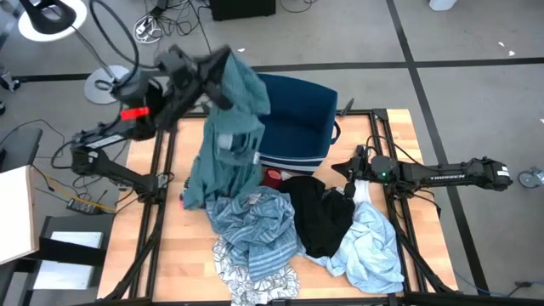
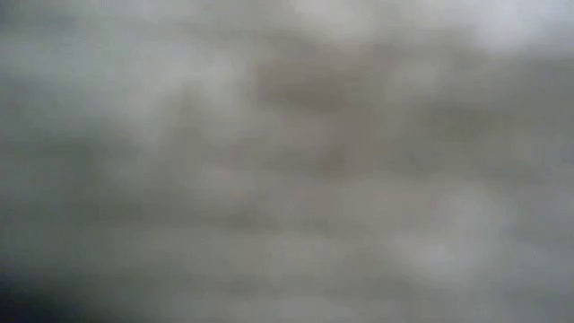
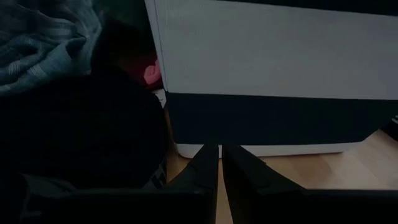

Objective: Sort clothes
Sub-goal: Put the blue, green polo shirt into the blue bin

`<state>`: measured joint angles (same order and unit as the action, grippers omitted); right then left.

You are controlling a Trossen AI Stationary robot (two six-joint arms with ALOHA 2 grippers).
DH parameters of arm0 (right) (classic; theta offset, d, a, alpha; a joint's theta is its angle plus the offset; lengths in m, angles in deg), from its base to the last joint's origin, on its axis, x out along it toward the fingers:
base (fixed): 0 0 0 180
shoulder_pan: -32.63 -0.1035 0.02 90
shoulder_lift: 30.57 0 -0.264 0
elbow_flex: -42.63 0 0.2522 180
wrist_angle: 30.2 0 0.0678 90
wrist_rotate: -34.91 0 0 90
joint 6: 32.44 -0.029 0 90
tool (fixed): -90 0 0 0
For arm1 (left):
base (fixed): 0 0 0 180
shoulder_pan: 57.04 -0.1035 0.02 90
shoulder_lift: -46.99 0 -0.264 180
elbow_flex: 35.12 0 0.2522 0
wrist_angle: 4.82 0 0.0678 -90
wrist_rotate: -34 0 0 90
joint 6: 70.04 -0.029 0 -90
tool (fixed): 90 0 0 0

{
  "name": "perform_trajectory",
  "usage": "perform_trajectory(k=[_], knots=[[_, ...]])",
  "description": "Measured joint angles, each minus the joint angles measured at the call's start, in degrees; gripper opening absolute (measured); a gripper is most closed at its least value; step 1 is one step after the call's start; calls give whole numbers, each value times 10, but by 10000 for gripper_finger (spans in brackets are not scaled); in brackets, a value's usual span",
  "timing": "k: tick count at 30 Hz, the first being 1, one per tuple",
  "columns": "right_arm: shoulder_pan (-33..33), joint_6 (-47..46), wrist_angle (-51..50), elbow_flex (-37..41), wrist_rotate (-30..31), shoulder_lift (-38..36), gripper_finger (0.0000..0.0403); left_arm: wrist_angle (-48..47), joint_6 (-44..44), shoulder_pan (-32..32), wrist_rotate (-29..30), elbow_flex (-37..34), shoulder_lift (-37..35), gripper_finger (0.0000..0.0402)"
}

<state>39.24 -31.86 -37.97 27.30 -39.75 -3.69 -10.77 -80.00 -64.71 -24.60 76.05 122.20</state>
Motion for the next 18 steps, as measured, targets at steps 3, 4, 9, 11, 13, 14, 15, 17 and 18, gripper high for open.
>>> perform_trajectory(k=[3,4,9,11,13,14,15,17,18], knots=[[0,0,0,0,0,0,22,84,-61,-40,-42,38,46,0],[0,0,0,0,0,0,23,82,-81,-55,-70,53,58,0],[0,0,0,0,0,0,23,-124,-46,-114,-117,120,114,0],[0,0,0,0,0,0,22,-226,-20,-132,-129,141,135,0],[0,0,0,0,0,0,22,-305,4,-147,-137,157,156,0],[0,0,0,0,0,0,23,-335,17,-155,-143,162,164,0],[0,0,0,0,0,0,22,-363,28,-162,-147,165,170,0],[0,0,0,0,0,0,22,-408,44,-172,-156,166,181,0],[0,0,0,0,0,0,22,-431,55,-176,-157,166,184,0]])
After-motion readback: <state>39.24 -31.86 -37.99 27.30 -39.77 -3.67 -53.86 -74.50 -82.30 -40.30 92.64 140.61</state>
